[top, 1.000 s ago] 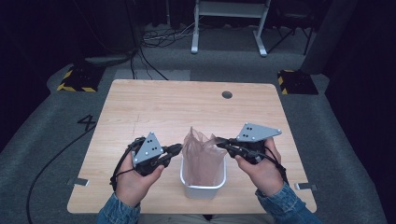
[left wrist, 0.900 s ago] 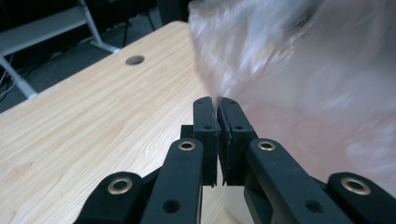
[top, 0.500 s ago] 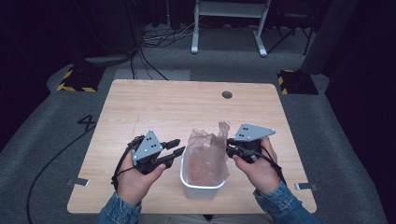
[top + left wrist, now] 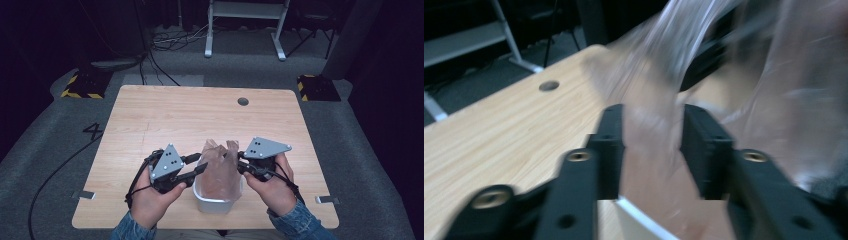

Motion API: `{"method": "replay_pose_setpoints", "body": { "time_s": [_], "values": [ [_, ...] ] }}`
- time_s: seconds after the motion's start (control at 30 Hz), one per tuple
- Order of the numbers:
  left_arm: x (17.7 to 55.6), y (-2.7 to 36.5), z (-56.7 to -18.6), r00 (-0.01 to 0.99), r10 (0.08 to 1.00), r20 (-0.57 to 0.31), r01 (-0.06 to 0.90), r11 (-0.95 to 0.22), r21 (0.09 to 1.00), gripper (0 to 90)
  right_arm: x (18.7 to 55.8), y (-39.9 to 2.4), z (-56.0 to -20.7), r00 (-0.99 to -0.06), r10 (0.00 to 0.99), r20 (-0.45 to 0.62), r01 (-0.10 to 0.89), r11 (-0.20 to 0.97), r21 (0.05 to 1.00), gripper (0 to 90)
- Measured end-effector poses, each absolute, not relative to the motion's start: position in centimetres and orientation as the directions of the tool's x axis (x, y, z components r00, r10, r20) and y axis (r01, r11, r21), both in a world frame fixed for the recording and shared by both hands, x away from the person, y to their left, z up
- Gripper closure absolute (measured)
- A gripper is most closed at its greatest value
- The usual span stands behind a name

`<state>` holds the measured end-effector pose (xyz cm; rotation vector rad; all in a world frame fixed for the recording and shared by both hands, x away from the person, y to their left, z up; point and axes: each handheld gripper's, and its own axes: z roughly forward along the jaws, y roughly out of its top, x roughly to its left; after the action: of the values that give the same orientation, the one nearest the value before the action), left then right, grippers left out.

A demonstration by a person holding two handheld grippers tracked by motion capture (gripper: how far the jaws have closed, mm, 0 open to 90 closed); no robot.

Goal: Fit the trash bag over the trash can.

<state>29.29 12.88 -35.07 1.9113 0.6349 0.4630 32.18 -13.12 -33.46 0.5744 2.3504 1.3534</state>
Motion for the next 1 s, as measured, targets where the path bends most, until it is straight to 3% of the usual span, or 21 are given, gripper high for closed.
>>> {"method": "replay_pose_setpoints", "body": {
  "time_s": [0.07, 0.1, 0.4, 0.6, 0.73, 0.83, 1.0],
  "values": [
    [29.8, 13.3, -35.5, 0.774, 0.632, 0.039, 0.245, -0.355, 0.902, 88.3, 32.2, -13.3, -33.5, -0.854, 0.509, -0.109, 0.162, 0.458, 0.874, 85.6],
    [29.9, 13.5, -35.6, 0.769, 0.638, 0.037, 0.255, -0.359, 0.898, 90.0, 32.2, -13.5, -33.5, -0.854, 0.509, -0.103, 0.166, 0.456, 0.874, 85.5],
    [31.0, 14.3, -36.0, 0.781, 0.625, 0.008, 0.293, -0.377, 0.879, 90.0, 33.1, -14.7, -34.6, -0.861, 0.506, -0.054, 0.200, 0.434, 0.878, 83.8],
    [31.4, 13.5, -36.5, 0.789, 0.614, 0.020, 0.296, -0.408, 0.864, 90.0, 33.6, -14.7, -35.0, -0.851, 0.522, -0.057, 0.183, 0.396, 0.900, 63.6],
    [31.4, 14.0, -36.4, 0.784, 0.620, 0.010, 0.302, -0.396, 0.867, 90.0, 33.4, -15.0, -34.6, -0.840, 0.538, -0.070, 0.147, 0.349, 0.926, 68.9],
    [31.5, 14.3, -36.3, 0.779, 0.626, 0.016, 0.305, -0.401, 0.864, 90.0, 33.1, -15.2, -34.0, -0.838, 0.538, -0.090, 0.114, 0.335, 0.935, 79.6],
    [31.6, 14.9, -36.6, 0.776, 0.630, 0.011, 0.320, -0.410, 0.854, 90.0, 33.5, -15.7, -34.4, -0.820, 0.567, -0.077, 0.163, 0.360, 0.919, 89.6]
  ]
}}
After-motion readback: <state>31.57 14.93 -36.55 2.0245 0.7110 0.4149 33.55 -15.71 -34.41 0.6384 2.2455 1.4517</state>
